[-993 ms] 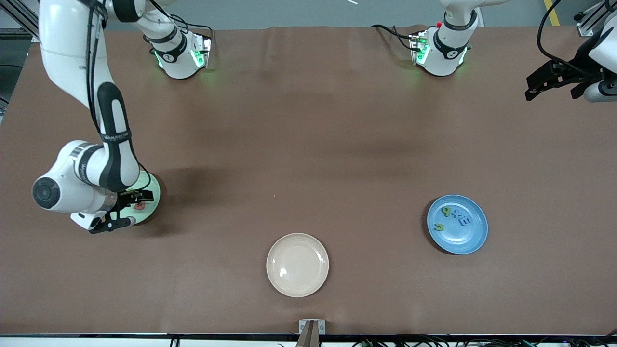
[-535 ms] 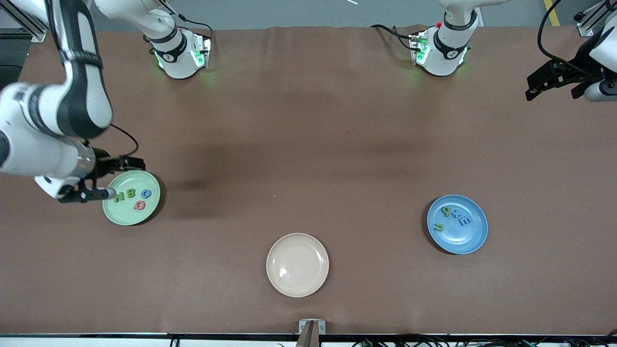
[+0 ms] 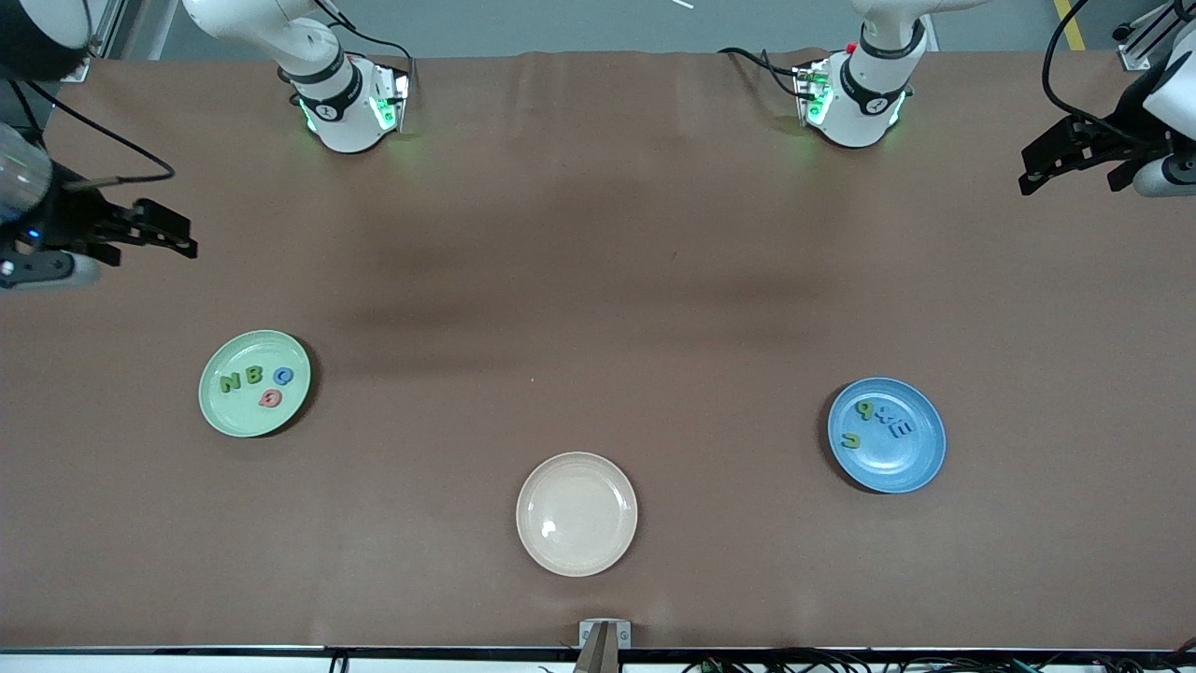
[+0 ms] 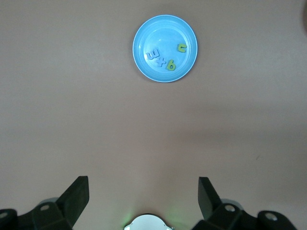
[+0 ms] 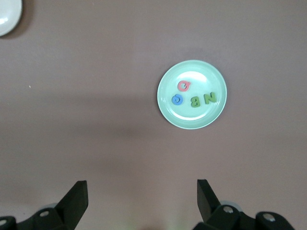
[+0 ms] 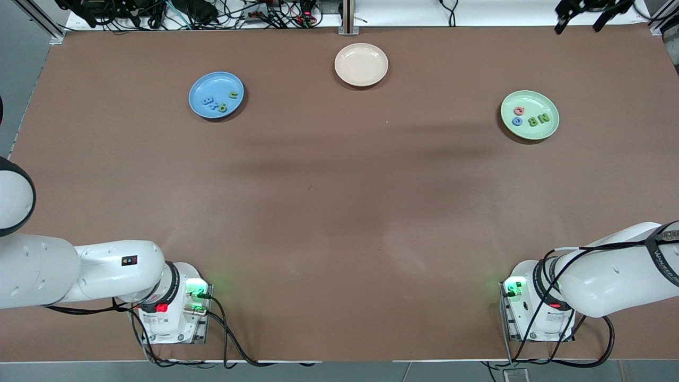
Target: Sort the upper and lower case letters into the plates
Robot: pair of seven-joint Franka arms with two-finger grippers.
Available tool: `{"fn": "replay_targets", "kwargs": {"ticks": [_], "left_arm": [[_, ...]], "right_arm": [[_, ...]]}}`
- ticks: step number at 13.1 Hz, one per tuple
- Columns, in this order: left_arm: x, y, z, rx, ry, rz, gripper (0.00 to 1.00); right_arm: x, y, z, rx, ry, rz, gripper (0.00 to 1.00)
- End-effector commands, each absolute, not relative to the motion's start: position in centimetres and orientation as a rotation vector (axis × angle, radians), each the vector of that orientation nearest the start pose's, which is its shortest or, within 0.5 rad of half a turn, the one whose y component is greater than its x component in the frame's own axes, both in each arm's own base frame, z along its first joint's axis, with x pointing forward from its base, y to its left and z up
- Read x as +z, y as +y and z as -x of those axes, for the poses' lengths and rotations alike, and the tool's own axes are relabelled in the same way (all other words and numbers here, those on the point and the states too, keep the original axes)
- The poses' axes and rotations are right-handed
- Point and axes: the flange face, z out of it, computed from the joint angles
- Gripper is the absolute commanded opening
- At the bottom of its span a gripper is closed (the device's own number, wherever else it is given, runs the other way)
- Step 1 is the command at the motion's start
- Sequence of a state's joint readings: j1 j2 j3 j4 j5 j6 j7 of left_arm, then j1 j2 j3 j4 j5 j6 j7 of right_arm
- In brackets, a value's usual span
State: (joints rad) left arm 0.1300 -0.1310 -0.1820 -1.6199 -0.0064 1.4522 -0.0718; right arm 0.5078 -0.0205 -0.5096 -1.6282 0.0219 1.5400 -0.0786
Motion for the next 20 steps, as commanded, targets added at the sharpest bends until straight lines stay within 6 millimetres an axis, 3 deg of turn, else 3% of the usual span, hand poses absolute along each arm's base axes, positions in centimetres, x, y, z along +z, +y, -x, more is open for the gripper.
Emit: {"fn": "replay_targets", "kwargs": {"ticks": [1, 6, 12, 20], "left_arm": [[66.5, -3.3, -49.7, 0.042, -0.011, 3.142, 1.00], [66.5, -3.3, -49.7, 0.042, -0.013, 3.142, 1.00], [66.5, -3.3, -49.7, 0.037, -0.011, 3.142, 1.00], [66.5, -3.3, -49.7, 0.037, -0.013, 3.142, 1.00]], "right_arm": [[60.7, 0.0, -54.8, 0.109, -0.096, 3.132, 1.00], [61.6, 0.1, -54.9, 0.077, -0.101, 3.135, 1.00], [63.4, -1.3, -54.9, 0.017, -0.061, 3.130, 1.00], [63.9, -1.9, -55.0, -0.006, -0.039, 3.124, 1.00]]}}
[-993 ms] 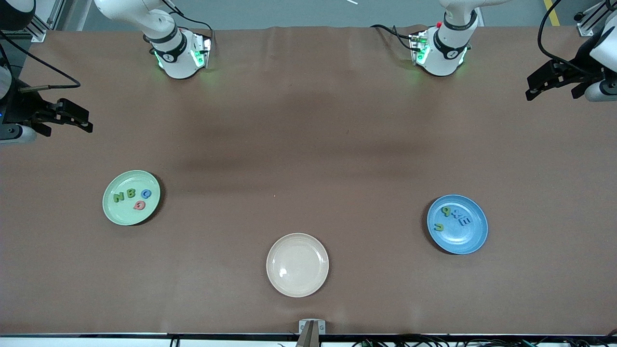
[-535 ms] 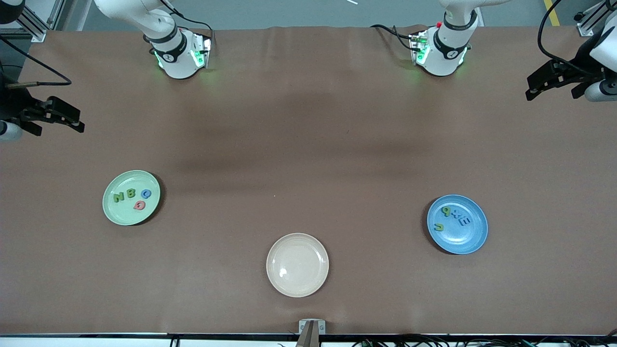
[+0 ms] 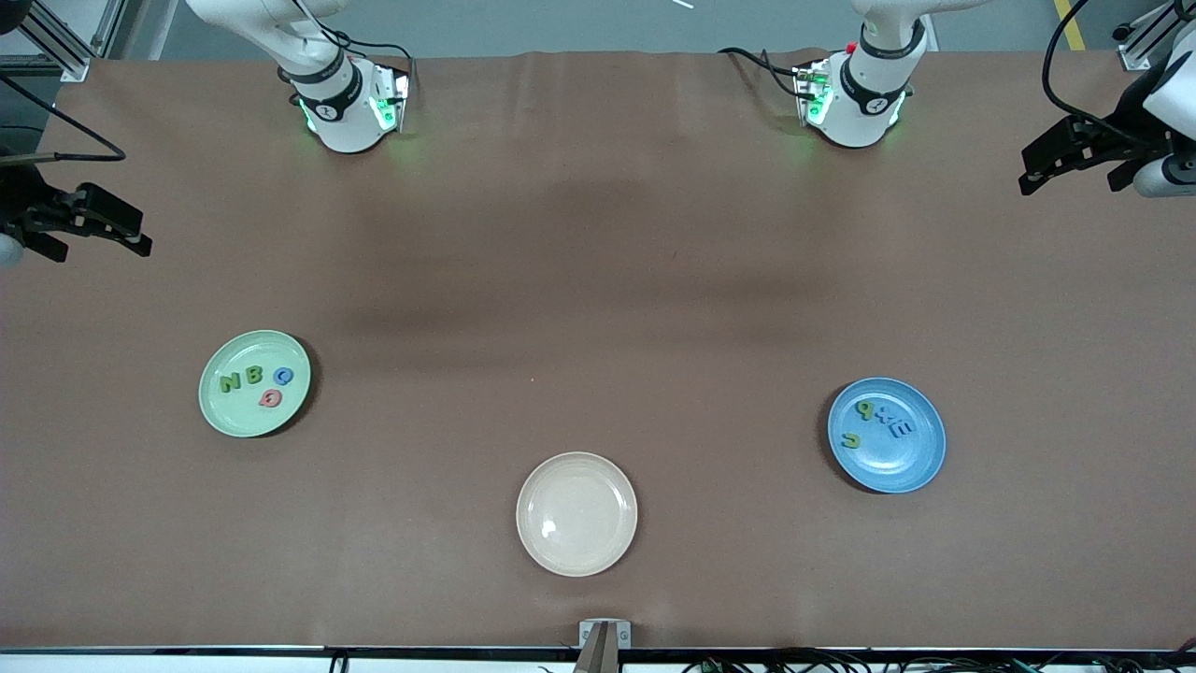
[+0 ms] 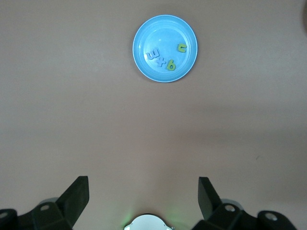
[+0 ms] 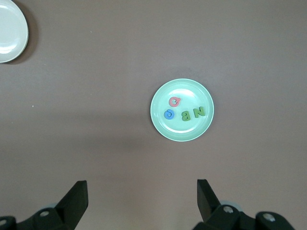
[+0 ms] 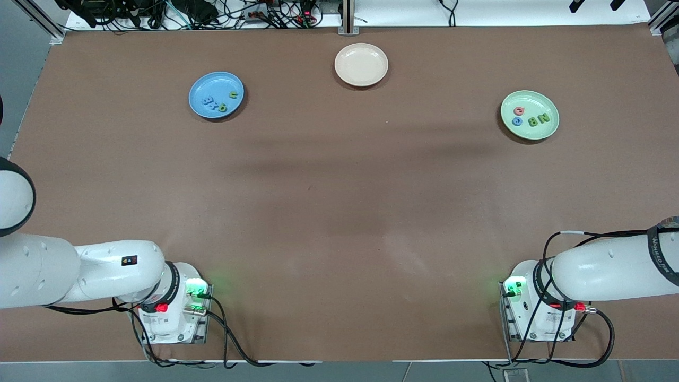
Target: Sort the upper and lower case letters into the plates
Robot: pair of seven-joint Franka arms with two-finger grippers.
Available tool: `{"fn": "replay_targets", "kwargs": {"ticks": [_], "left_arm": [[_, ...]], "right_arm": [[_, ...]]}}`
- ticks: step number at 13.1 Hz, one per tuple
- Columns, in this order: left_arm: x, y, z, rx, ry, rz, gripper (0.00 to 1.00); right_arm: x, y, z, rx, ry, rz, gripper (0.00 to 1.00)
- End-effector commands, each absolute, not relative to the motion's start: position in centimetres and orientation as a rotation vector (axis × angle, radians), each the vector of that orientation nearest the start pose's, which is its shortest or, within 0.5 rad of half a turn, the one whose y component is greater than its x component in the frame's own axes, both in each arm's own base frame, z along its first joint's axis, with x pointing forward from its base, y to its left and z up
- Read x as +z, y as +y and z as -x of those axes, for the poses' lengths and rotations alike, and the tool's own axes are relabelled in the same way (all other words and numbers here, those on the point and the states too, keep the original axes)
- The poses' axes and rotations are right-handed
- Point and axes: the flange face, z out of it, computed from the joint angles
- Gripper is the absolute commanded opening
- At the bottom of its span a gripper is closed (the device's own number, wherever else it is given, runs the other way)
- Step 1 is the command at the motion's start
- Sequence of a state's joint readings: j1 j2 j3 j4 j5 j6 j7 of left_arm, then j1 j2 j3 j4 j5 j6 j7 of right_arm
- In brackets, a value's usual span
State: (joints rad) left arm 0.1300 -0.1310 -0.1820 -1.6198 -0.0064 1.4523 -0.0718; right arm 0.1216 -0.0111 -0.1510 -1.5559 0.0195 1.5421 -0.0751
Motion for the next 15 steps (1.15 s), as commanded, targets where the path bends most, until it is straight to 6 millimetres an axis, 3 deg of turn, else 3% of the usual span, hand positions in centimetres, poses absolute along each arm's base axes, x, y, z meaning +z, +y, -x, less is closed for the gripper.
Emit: {"fn": "replay_targets", "kwargs": {"ticks": [1, 15], "left_arm": [[66.5, -3.3, -49.7, 0.037, -0.013, 3.142, 1.00], [67.5, -3.2, -50.6, -0.004, -0.017, 3.144, 1.00]], "right_arm": [[64.1, -1.6, -55.0, -0.011, -0.049, 3.125, 1.00], [64.5, -1.3, -55.0, -0.025, -0.051, 3.125, 1.00]]}}
